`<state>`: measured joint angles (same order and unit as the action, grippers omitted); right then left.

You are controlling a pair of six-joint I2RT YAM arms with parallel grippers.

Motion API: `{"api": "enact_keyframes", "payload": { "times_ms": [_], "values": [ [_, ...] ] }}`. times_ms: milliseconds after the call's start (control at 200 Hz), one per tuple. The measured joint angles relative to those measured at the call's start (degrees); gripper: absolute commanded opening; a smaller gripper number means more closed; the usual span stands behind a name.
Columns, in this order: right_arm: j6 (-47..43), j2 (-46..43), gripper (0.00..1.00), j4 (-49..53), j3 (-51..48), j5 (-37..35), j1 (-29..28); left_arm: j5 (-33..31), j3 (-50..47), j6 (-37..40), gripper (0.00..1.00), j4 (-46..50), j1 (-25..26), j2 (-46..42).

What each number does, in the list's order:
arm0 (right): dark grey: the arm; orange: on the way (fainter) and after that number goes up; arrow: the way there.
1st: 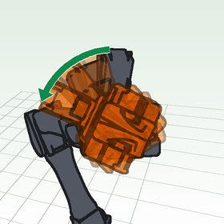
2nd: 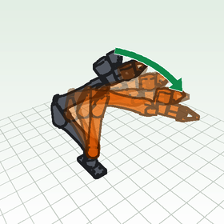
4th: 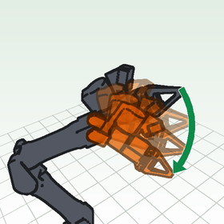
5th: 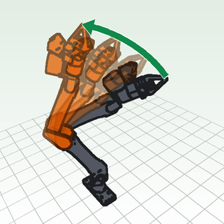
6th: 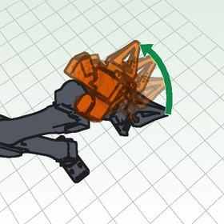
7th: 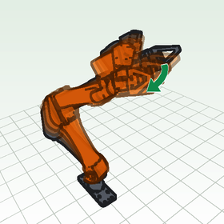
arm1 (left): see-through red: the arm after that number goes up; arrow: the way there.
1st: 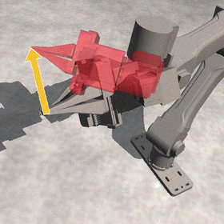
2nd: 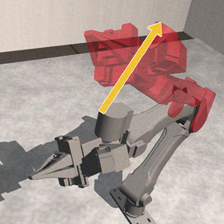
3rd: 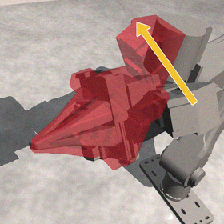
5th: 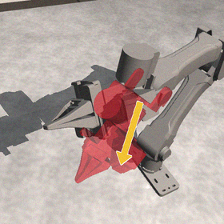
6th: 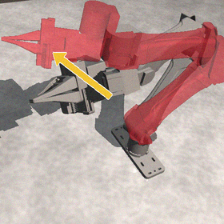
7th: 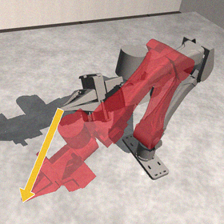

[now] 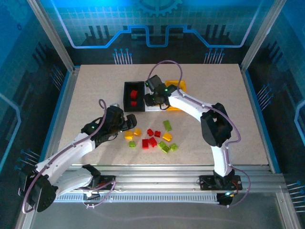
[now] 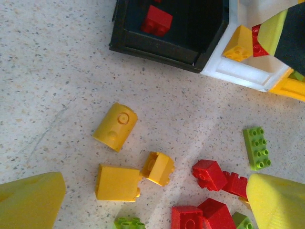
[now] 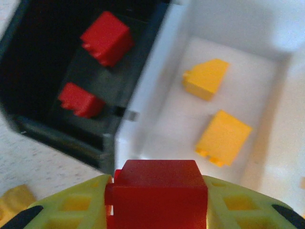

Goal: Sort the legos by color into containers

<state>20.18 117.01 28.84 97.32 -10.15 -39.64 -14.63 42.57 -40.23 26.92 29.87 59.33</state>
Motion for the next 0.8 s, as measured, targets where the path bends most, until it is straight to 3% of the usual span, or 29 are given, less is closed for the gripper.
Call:
{"api": "enact_keyframes", "payload": {
  "times_ms": [315, 475, 590, 800],
  "values": [
    [-1.2, 7.87, 0.43, 0.39, 15.78, 3.78, -3.78, -1.2, -0.37, 0.02, 0.99, 2.23, -0.04, -3.06],
    [-0.87, 14.62, 0.56, 2.21, 23.37, 3.69, -3.04, -1.2, -0.39, 0.04, 0.99, 3.39, -0.15, -3.63],
    [-0.31, 16.83, 0.65, 3.41, 25.16, 3.76, -2.51, -1.2, -0.39, 0.07, 0.99, 4.11, -0.15, -4.15],
    [-0.15, 14.32, 0.67, 2.1, 21.99, 3.82, -2.29, -1.18, -0.39, 0.26, 0.99, 4.44, -0.15, -4.24]
  ]
}}
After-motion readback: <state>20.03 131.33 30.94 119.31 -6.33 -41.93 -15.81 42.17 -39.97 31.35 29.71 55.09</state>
